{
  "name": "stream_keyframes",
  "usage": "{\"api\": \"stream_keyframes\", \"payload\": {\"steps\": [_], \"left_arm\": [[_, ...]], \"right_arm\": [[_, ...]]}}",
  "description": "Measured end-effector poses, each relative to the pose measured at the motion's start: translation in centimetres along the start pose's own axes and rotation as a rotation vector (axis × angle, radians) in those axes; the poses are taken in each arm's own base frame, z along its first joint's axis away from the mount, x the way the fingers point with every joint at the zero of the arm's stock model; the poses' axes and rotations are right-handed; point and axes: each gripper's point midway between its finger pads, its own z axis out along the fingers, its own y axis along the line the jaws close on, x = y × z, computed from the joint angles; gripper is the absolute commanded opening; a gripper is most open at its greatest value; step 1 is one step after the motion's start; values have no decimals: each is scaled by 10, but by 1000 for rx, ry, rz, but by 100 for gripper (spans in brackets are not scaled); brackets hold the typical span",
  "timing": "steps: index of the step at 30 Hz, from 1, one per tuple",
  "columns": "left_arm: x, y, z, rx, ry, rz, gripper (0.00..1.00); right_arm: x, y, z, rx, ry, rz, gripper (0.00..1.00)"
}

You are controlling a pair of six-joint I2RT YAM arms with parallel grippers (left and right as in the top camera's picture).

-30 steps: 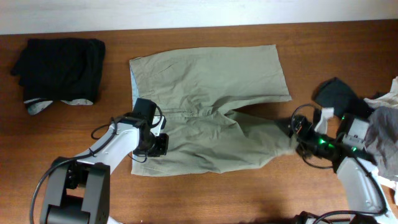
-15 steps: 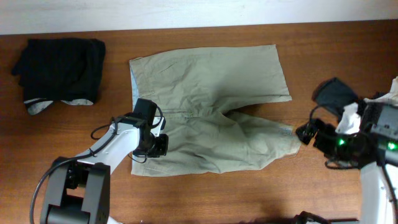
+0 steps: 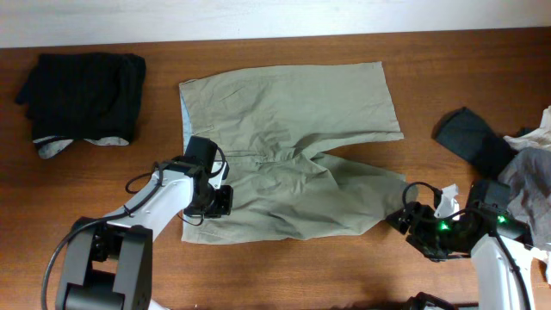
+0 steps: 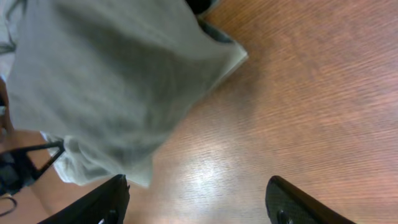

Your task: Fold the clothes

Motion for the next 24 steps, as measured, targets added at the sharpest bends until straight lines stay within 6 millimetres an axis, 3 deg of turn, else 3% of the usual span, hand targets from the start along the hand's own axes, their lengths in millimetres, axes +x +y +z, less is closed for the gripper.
{"api": "stream_keyframes", "payload": {"steps": [5,8,9,11,12,18,21,24], "left_arm": [[0,0,0,0,-2,-3,1],[0,0,0,0,-2,-4,1],[0,0,0,0,-1,-3,1],[0,0,0,0,-2,-4,1],[0,0,0,0,-1,-3,1],[0,0,0,0,-1,-3,1],[0,0,0,-1,-1,-3,1],[0,0,0,-4,-2,-2,1]], "right_arm": [[-15,5,14,-58,-42,-1,75],[-25,20,27,-86,-45,-46,65],[-28,23,31,-91,-48,-54,55],[-31,30,39,-99,-44,-78,13],[-31,32,44,-100,-35,-72,4],[-29,31,47,-67,-8,-33,4],[-26,31,22,33,25,-29,4],[-37,42,-21,134,-36,-89,4]]}}
